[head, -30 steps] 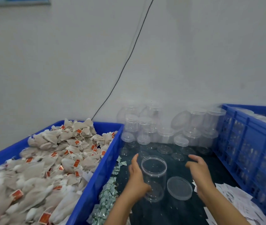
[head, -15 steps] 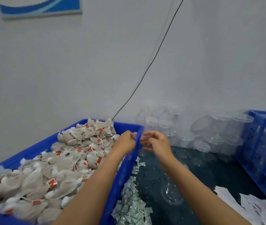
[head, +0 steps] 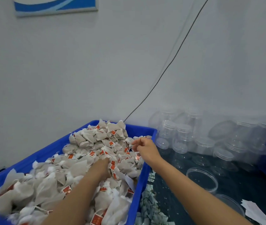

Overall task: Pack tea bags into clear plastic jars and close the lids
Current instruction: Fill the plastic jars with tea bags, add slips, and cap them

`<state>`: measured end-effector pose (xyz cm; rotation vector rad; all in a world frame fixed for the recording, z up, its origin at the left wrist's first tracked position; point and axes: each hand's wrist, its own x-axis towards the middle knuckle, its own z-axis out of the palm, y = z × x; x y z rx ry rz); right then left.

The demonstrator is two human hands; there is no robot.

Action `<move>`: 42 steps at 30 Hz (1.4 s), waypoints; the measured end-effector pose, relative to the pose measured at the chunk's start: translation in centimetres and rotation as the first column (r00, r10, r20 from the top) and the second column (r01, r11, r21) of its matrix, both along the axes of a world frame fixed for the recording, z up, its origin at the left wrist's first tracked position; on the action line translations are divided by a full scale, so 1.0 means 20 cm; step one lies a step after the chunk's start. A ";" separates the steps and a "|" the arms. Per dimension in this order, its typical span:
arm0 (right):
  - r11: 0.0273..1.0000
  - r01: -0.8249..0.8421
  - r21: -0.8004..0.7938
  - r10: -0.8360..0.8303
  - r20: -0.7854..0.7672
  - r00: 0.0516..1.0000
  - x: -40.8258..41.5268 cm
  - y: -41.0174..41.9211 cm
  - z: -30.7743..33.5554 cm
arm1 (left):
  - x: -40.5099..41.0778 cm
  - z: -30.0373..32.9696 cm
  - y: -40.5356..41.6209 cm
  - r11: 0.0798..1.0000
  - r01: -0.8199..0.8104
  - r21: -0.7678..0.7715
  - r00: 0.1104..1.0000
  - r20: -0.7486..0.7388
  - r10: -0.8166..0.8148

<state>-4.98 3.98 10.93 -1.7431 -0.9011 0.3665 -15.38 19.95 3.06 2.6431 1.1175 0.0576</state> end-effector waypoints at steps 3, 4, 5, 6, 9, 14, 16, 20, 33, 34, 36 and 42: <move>0.970 -0.060 -0.235 0.092 0.128 0.988 0.01 0.14 -0.04 | 0.02 -0.03 0.02 0.999 -0.008 0.031 1.000 -0.025 0.009; 0.938 -0.083 -0.337 0.147 0.171 0.974 0.01 0.19 -0.05 | 0.03 -0.03 0.02 0.999 -0.020 0.037 1.000 -0.015 0.021; 0.892 -0.105 -0.440 0.214 0.206 0.955 0.01 0.23 -0.07 | 0.03 -0.03 0.02 0.999 -0.036 0.040 0.999 0.008 0.036; 0.833 -0.125 -0.538 0.289 0.232 0.929 0.01 0.27 -0.10 | 0.03 -0.03 0.03 0.998 -0.053 0.041 0.998 0.042 0.051; 0.633 -0.111 -0.766 0.470 0.266 0.842 0.01 0.34 -0.16 | 0.01 -0.01 0.06 0.992 -0.127 0.027 0.974 0.192 0.120; 0.417 0.065 -0.907 0.568 0.316 0.760 0.07 0.36 -0.25 | 0.00 0.02 0.06 0.981 -0.187 -0.049 0.931 0.310 0.193; 0.449 0.090 -0.889 0.550 0.355 0.756 0.07 0.37 -0.28 | 0.01 0.02 0.05 0.980 -0.190 -0.063 0.931 0.306 0.200; 0.528 0.094 -0.844 0.524 0.411 0.746 0.08 0.39 -0.29 | 0.03 0.02 0.05 0.977 -0.193 -0.088 0.926 0.314 0.211; 0.817 -0.251 -0.519 0.325 0.054 0.944 0.11 0.32 -0.05 | 0.03 0.00 0.03 0.976 0.003 -0.216 0.843 0.526 0.114; 0.811 -0.261 -0.523 0.325 0.032 0.945 0.11 0.31 -0.04 | 0.03 0.00 0.03 0.982 0.028 -0.187 0.854 0.515 0.073; 0.811 -0.272 -0.518 0.314 -0.006 0.949 0.11 0.31 -0.02 | 0.03 0.00 0.02 0.988 0.066 -0.139 0.886 0.464 0.006; 0.878 -0.228 -0.421 0.222 -0.064 0.973 0.14 0.27 0.01 | 0.07 -0.03 -0.02 0.979 0.151 -0.139 0.957 0.270 -0.110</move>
